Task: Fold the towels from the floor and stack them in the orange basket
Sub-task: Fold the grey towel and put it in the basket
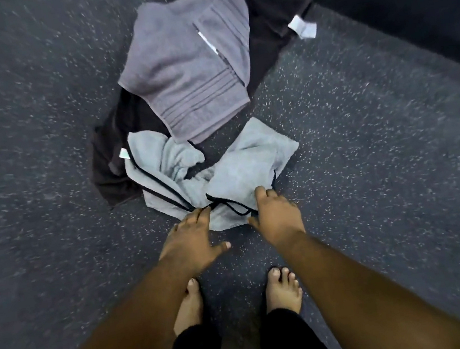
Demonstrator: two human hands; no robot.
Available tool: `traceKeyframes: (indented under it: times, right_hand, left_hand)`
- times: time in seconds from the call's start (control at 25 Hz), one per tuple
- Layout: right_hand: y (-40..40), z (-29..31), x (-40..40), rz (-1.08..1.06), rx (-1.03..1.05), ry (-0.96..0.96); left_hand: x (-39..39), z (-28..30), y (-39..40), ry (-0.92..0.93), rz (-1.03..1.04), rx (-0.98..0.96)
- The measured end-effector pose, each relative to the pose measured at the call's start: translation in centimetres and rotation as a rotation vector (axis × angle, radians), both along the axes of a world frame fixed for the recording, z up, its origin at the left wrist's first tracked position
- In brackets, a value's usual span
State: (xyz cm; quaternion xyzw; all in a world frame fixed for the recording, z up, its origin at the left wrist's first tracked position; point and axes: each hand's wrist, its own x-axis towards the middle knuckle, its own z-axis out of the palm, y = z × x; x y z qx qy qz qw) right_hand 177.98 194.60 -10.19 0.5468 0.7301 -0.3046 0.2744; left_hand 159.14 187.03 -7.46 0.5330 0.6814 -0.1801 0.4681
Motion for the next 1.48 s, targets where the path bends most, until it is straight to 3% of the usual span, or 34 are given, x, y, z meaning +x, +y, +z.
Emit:
traceKeyframes:
  times: [0.16,0.52,0.84,0.96,1.28,1.48]
  right_hand:
    - [0.0,-1.4,0.0,0.088,0.121,-0.052]
    - [-1.1,6.3,1.1,-0.004,-0.043,-0.046]
    - [-1.4,-1.8,-0.7,0.150,0.155,-0.110]
    - [-1.3,-1.4,-0.8,0.186,0.162,-0.125]
    - [-2.2,13.8,-0.7,-0.030,0.137,0.097]
    - [-2.8,30.0,0.1,-0.182,0.113,0.101]
  left_hand:
    - [-0.8,-1.5,-0.7,-0.005,-0.002,-0.024]
    - [-1.3,6.1,-1.0,-0.039,0.000,0.025]
    - [-2.2,-1.3,-3.5,0.002,-0.003,-0.003]
    - [-2.7,-0.7,-4.5,-0.005,-0.015,-0.024]
    - [-2.6,12.2,-3.5,-0.030,-0.052,0.023]
    - [-1.9,28.4,-1.2,-0.045,-0.075,0.094]
